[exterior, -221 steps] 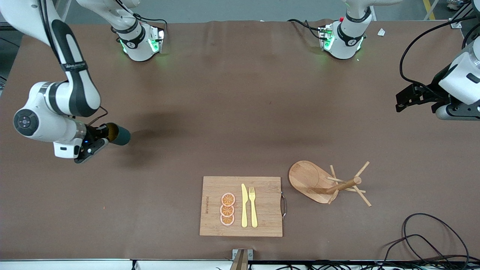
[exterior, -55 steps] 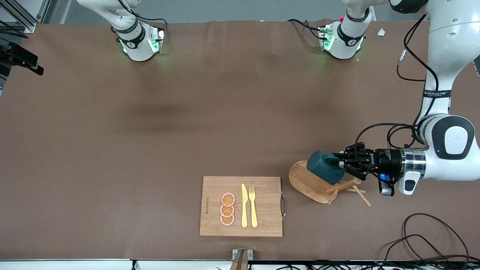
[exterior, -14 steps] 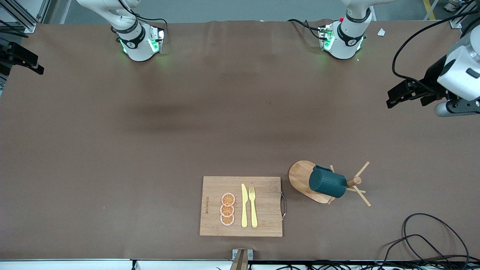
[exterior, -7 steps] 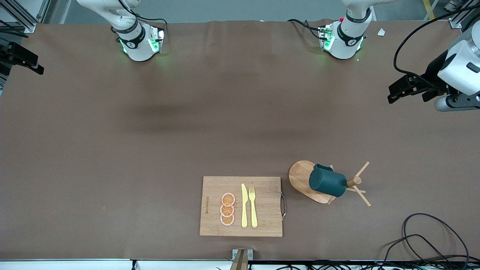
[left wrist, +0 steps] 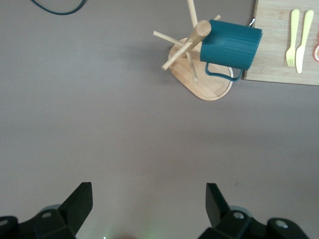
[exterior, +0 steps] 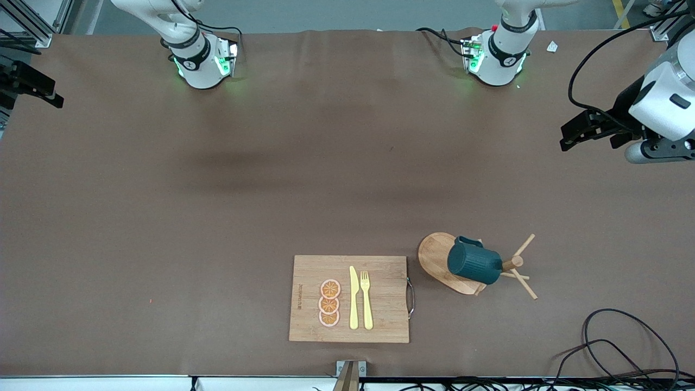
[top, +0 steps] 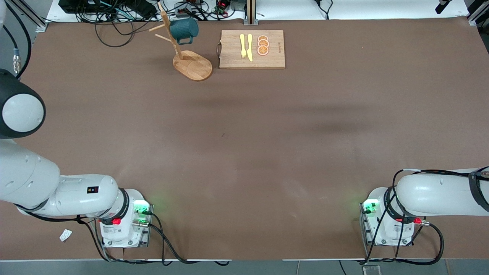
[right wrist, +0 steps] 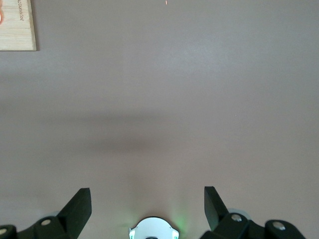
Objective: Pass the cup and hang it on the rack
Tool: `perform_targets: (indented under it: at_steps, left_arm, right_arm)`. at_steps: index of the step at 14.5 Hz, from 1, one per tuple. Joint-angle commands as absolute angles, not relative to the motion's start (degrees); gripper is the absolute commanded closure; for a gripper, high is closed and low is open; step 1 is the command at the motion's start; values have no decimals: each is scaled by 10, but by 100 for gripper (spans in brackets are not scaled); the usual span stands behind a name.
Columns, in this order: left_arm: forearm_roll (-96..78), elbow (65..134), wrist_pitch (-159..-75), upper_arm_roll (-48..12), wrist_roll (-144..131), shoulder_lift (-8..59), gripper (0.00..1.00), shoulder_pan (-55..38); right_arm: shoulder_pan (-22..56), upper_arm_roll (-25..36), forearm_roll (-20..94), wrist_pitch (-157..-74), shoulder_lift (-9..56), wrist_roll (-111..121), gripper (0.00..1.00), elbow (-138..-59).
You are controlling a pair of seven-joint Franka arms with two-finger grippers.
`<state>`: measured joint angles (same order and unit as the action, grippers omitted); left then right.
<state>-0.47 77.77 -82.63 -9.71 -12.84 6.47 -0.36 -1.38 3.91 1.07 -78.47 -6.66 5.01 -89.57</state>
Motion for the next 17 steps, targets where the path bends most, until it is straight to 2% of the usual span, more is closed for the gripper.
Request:
perform_targets:
  at_steps: [1,3,8,17]
  left_arm:
    - [-10,781,-831,-27,-105,58,0,-51]
    - [-36,782,-836,5,-104,58,0,-64]
    - [-22,821,-896,7,-38,46,0,-57]
    - [32,817,-896,4,-35,45,0,-57]
  right_arm:
    - [-25,32,10,-782,-77,58,0,-902]
    - [-25,32,10,-782,-77,58,0,-903]
    - [-25,32,10,-782,-77,58,0,-903]
    - [-25,32,10,-782,-77,58,0,-903]
